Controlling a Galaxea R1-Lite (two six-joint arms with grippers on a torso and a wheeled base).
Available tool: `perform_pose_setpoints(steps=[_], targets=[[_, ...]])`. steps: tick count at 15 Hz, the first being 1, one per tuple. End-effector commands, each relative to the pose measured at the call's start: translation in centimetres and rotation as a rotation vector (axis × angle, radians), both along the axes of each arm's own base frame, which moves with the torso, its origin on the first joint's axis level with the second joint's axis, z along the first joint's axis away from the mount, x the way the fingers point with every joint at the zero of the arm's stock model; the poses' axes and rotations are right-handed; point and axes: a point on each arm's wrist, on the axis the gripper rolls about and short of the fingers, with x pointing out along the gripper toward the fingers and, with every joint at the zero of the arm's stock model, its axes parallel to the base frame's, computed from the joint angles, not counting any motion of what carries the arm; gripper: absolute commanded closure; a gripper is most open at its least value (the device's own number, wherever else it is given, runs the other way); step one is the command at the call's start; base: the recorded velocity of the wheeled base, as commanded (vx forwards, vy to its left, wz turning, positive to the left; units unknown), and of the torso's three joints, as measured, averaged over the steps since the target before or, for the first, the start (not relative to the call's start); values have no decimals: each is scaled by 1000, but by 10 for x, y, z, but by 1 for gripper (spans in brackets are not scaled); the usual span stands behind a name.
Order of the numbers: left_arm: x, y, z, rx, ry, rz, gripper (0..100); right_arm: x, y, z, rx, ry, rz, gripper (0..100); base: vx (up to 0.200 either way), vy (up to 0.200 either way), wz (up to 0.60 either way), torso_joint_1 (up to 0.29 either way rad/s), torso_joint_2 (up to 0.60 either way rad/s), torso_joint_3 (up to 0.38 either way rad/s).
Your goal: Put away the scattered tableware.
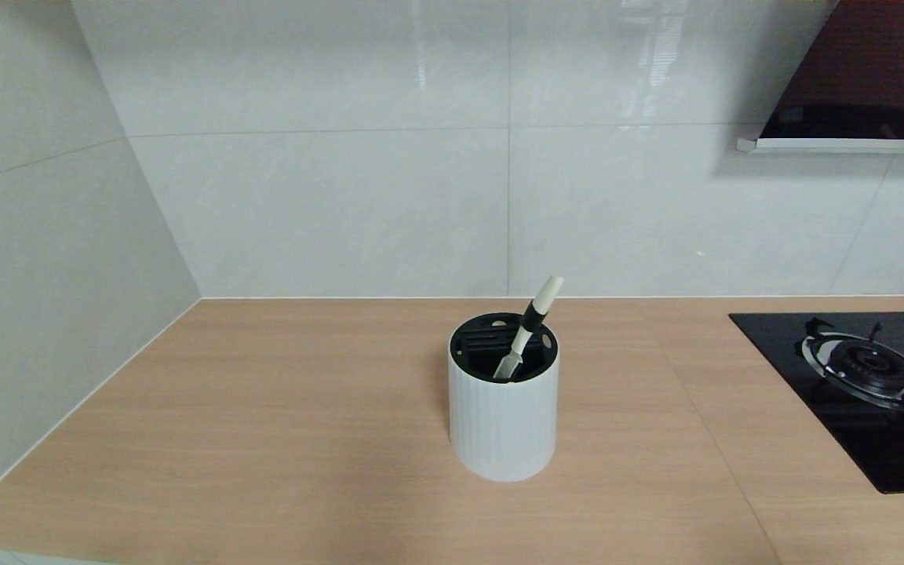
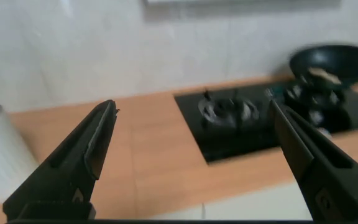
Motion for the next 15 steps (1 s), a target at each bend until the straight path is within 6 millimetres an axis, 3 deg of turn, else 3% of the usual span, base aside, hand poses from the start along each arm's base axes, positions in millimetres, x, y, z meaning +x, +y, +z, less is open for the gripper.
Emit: perform_pose_setpoints(steps=[1, 4, 8, 11, 12, 14, 15], targets=[[-1, 0, 0, -15, -20, 1, 0, 12, 0, -28, -7, 45, -7, 0, 0, 0, 0, 0, 0, 0], [-1, 0, -1, 9, -18, -2, 0, 30, 0, -63, -76, 92, 3, 0, 0, 0, 0, 0, 0, 0], [-1, 0, 0, -8, -20, -2, 0, 31, 1, -63, -67, 94, 46, 0, 0, 0, 0, 0, 0, 0], [-1, 0, 0, -8, -20, -2, 0, 31, 9, -64, -105, 89, 389, 0, 0, 0, 0, 0, 0, 0], [-1, 0, -1, -8, -18, -2, 0, 33, 9, -64, -96, 129, 381, 0, 0, 0, 0, 0, 0, 0], [-1, 0, -1, -8, -18, -2, 0, 33, 5, -64, -39, 128, 203, 0, 0, 0, 0, 0, 0, 0], [-1, 0, -1, -8, -18, -2, 0, 31, 5, -67, -13, 113, 234, 0, 0, 0, 0, 0, 0, 0]])
